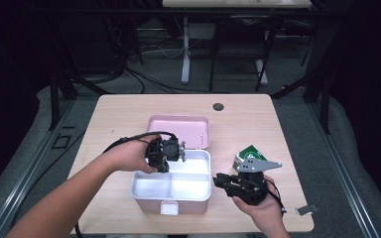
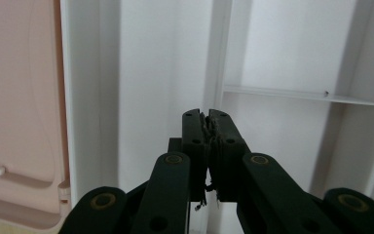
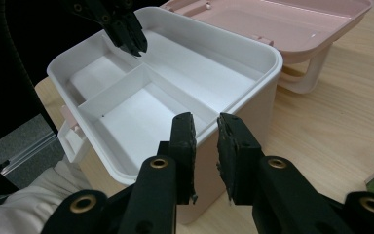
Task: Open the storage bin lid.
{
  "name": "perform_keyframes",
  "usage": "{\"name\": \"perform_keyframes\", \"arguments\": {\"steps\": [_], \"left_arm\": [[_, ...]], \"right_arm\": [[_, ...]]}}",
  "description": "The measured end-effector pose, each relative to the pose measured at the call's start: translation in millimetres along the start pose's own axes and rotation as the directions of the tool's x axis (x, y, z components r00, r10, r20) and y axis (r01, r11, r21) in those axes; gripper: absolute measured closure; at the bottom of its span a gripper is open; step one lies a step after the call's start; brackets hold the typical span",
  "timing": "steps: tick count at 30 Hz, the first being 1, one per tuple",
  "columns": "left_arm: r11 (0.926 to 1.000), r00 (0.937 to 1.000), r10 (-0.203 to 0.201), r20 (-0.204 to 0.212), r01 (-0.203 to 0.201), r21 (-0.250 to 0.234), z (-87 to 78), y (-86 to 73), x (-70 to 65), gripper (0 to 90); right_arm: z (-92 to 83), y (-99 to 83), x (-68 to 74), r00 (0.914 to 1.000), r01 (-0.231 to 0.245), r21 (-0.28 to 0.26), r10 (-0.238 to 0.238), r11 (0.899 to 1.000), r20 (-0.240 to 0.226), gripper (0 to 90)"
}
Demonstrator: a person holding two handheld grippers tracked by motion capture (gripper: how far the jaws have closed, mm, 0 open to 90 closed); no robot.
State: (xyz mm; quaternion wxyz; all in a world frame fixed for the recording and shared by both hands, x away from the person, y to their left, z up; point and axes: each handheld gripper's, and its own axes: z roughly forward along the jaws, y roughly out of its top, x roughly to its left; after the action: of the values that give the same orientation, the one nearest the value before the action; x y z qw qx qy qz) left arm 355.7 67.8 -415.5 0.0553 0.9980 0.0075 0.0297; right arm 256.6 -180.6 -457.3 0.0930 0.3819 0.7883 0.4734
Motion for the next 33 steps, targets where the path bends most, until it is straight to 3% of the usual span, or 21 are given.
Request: {"name": "perform_keyframes", "arguments": {"steps": [7, 16, 24, 33], "left_arm": [[0.9985, 0.9995, 0.031, 0.002, -0.031, 0.045, 8.8, 4.7, -6.0, 84.3], [0.9973, 0.9993, 0.035, 0.012, -0.035, 0.065, 19.2, 10.4, -3.7, 86.0], [0.9975, 0.9999, 0.000, 0.012, -0.001, 0.071, 26.3, 21.1, -1.6, 86.9], [0.9957, 0.9995, 0.030, 0.010, -0.031, 0.088, 26.3, 23.4, -1.6, 88.4]], "right_arm": [[-0.3, -1.0, -3.0, 0.9999, -0.012, -0.012, 0.013, 1.000, 0.008, 76.7], [0.9, -2.2, -4.4, 0.9999, -0.013, 0.002, 0.013, 1.000, 0.000, 76.7], [1.1, -2.4, -4.5, 0.9998, -0.020, -0.004, 0.020, 1.000, -0.010, 77.2], [0.7, -3.1, -5.5, 0.9997, -0.022, -0.004, 0.022, 1.000, 0.001, 77.2]]}}
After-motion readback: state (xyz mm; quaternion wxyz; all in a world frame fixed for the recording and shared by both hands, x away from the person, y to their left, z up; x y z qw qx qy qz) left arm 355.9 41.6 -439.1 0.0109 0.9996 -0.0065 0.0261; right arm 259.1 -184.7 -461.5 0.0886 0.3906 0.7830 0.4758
